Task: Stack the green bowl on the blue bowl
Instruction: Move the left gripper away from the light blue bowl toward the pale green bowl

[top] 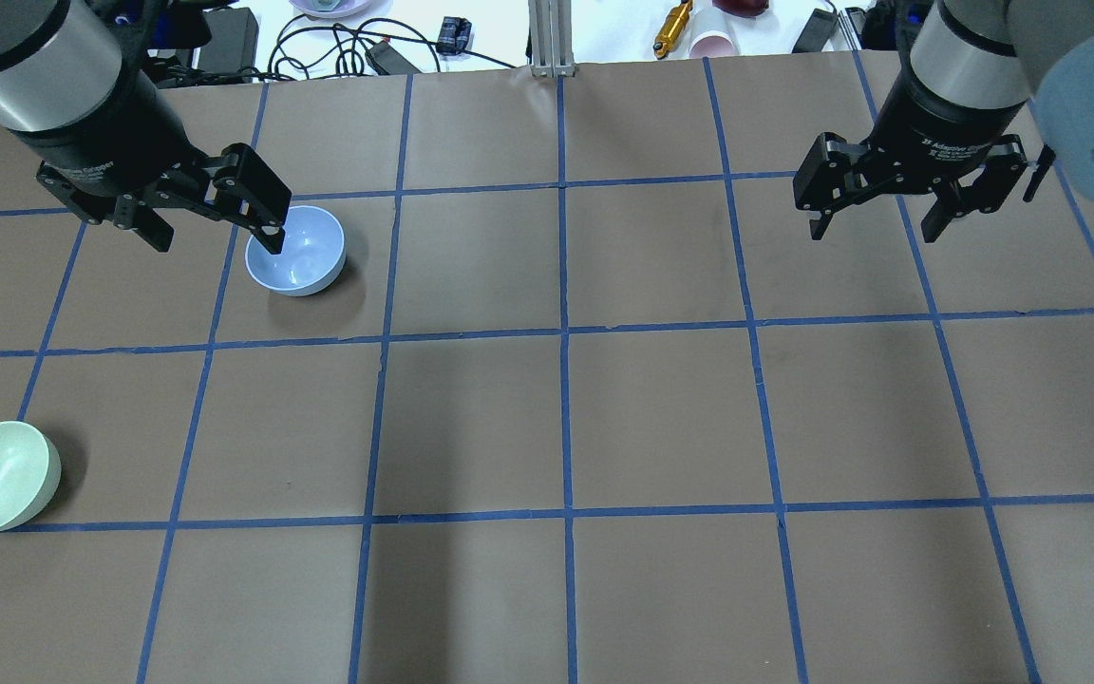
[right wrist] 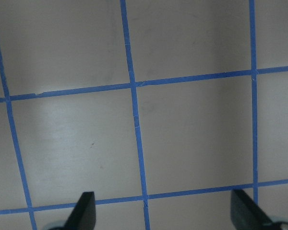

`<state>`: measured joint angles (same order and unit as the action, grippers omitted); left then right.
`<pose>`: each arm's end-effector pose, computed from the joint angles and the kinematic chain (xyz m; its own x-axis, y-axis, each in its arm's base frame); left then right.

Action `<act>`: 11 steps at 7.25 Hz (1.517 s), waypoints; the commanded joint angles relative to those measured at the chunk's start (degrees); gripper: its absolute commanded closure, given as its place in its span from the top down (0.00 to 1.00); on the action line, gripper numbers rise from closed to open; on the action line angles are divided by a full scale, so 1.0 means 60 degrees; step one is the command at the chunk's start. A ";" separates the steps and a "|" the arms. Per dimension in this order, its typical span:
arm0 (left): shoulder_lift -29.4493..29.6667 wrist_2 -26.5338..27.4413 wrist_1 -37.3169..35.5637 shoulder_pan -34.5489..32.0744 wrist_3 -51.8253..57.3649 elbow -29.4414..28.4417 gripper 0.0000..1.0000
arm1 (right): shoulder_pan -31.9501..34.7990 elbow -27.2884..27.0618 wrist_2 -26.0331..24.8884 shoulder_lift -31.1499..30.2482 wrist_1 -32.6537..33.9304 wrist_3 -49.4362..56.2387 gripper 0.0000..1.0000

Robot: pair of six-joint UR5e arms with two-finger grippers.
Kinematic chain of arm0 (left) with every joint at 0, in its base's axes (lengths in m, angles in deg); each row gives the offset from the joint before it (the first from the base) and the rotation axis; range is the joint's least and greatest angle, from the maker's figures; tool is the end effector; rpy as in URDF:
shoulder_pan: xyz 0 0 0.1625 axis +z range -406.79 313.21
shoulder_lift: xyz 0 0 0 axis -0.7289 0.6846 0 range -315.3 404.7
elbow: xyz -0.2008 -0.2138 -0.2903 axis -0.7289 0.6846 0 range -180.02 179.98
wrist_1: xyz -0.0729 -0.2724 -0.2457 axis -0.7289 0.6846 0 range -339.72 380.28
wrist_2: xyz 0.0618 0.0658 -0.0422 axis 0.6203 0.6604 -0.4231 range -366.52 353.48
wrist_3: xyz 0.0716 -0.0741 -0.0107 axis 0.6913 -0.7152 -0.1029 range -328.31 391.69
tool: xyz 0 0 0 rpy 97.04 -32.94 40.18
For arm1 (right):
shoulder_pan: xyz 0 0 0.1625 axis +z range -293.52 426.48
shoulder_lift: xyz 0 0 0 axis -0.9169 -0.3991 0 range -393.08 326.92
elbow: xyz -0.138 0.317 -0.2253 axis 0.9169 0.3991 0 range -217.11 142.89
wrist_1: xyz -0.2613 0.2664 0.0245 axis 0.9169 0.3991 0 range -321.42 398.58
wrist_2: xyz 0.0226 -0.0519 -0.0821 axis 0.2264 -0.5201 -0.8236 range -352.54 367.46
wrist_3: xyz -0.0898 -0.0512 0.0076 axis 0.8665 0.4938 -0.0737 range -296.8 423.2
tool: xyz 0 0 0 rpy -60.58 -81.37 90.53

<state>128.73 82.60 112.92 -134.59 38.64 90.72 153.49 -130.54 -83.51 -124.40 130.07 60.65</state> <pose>-0.1191 -0.4142 0.5058 -0.9965 0.0834 0.0097 0.0828 0.9955 -0.0468 0.1085 -0.4446 0.4574 -0.9952 0.0963 0.0175 0.0965 0.9953 0.0103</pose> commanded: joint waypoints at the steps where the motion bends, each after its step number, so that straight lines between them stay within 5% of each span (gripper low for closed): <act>1: 0.0000 0.0014 0.0000 0.0000 -0.0044 0.0024 1.00 | 0.0000 0.0000 0.0000 0.0000 0.0000 0.0000 1.00; 7: 0.0044 0.0334 -0.0029 0.0364 0.0232 0.0098 1.00 | 0.0000 0.0000 0.0000 0.0000 0.0000 0.0000 1.00; 11: 0.0218 0.0322 -0.0029 0.2836 0.0512 0.0156 1.00 | 0.0000 0.0000 0.0000 0.0000 0.0000 0.0000 1.00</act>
<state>129.39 84.53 113.05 -122.00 41.36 91.48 153.49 -130.56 -83.50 -124.40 130.07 60.65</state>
